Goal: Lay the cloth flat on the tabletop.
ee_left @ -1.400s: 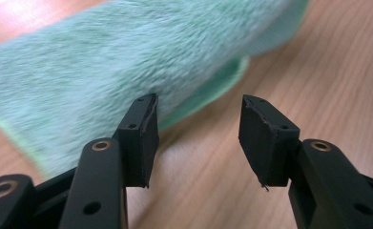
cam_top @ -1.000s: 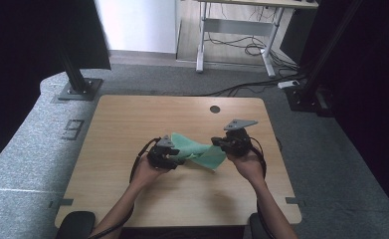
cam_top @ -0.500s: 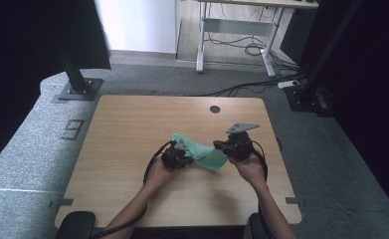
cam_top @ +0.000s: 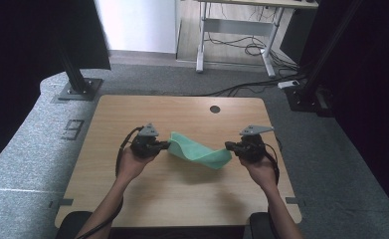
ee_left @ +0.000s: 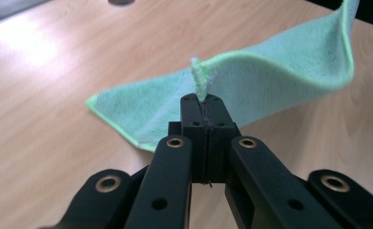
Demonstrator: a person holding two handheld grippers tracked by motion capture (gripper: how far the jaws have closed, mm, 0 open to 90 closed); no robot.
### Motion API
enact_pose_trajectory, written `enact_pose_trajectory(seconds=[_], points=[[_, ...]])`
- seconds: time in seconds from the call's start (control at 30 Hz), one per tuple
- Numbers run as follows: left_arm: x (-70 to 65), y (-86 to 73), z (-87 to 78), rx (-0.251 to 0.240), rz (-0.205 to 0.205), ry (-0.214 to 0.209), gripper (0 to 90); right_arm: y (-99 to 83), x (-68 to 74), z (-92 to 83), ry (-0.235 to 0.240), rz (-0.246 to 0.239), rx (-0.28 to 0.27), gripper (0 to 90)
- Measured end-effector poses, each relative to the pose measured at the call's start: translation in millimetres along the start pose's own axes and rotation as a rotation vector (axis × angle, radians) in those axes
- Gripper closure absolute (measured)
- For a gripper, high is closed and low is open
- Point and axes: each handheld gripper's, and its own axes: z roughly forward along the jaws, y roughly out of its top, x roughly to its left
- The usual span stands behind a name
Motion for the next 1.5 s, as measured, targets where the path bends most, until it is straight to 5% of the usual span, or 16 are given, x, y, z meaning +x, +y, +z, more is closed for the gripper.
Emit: enact_pose_trajectory(seconds=[0.07,0.3,0.43,0.6,0.8,1.0,1.23,1.33,1.37,1.5], points=[[-1.2,-6.8,-4.5,0.005,-0.005,-0.006,89.0,-8.0,4.5,1.2,0.011,-0.001,0.014,89.3],[-23.4,-72.7,-21.9,0.076,-0.061,-0.096,87.9,-47.3,24.7,9.7,0.074,0.006,0.072,89.0],[-31.7,-102.4,-27.7,0.134,-0.051,-0.057,57.3,-73.0,35.3,19.5,0.103,-0.001,0.128,73.7],[-17.7,-96.5,-40.9,0.097,-0.081,-0.017,34.8,-62.2,24.0,19.0,0.058,-0.001,0.102,53.6],[-6.0,-75.9,-14.3,0.075,-0.091,0.038,20.6,-44.2,13.1,52.8,0.043,-0.027,0.124,53.6],[-2.3,-76.5,21.5,0.115,-0.097,0.079,14.3,-31.3,5.9,101.8,0.048,-0.046,0.168,52.9],[-9.0,-92.7,35.3,0.166,-0.069,0.146,14.0,-26.4,11.5,147.6,0.065,-0.09,0.228,47.9],[-10.6,-94.4,35.1,0.152,-0.073,0.154,13.6,-27.7,14.8,153.6,0.071,-0.105,0.253,55.1],[-12.0,-94.1,35.3,0.151,-0.07,0.161,13.8,-29.9,19.3,156.3,0.09,-0.11,0.266,69.9],[-11.0,-95.7,35.3,0.139,-0.077,0.158,13.8,-29.3,22.6,152.0,0.077,-0.089,0.264,83.9]])
